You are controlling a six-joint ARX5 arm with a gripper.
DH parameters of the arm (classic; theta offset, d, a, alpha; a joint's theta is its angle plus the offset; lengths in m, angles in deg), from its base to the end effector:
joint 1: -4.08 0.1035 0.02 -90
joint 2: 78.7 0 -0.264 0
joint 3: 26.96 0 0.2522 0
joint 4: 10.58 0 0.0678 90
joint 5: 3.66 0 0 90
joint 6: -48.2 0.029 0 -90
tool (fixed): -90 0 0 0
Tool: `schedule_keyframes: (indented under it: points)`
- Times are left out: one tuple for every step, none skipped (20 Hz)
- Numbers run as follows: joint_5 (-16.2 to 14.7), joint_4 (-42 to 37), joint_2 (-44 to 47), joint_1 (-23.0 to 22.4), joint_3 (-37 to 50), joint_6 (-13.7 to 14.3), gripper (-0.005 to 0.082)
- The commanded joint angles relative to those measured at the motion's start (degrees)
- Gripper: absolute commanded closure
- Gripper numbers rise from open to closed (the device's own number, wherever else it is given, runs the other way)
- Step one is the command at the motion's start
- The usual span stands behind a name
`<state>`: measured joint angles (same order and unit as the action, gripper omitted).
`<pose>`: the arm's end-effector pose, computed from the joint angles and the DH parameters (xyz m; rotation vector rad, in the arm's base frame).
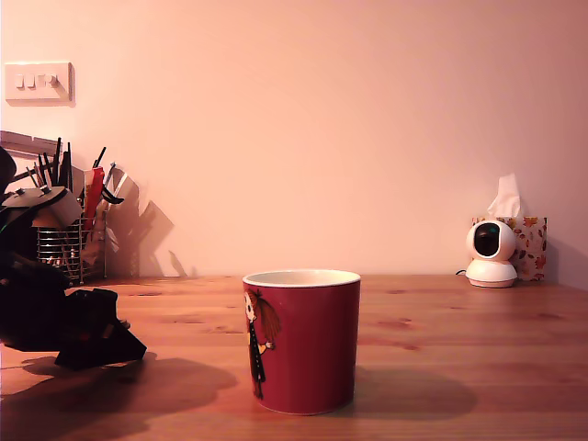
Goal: Pick up the coffee capsules on the table and drop them inside the coffee cup
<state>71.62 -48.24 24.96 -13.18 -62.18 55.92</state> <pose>0.2436 -0.0834 0.0764 0.1401 0.5065 -0.5804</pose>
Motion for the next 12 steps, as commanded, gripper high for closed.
schedule_keyframes:
  points:
    - [0.0, 0.37, 1.73, -0.11, 0.31, 0.28, 0.0345]
    - [0.0, 0.37, 1.73, -0.11, 0.31, 0.28, 0.0345]
    - [0.07, 0.39, 1.73, -0.11, 0.31, 0.28, 0.0345]
    - [0.17, 0.37, 1.73, -0.11, 0.31, 0.26, 0.0345]
    - [0.17, 0.39, 1.73, -0.11, 0.31, 0.28, 0.0345]
    - [0.2, 0.39, 1.73, -0.11, 0.31, 0.26, 0.0345]
    - [0.2, 0.37, 1.73, -0.11, 0.31, 0.26, 0.0347]
    - [0.2, 0.39, 1.73, -0.11, 0.31, 0.26, 0.0375]
    - [0.17, 0.39, 1.73, -0.11, 0.31, 0.26, 0.0423]
    - [0.2, 0.39, 1.73, -0.13, 0.31, 0.26, 0.0461]
    - [0.2, 0.42, 1.73, -0.11, 0.31, 0.24, 0.0498]
    - [0.17, 0.44, 1.73, -0.13, 0.31, 0.24, 0.0524]
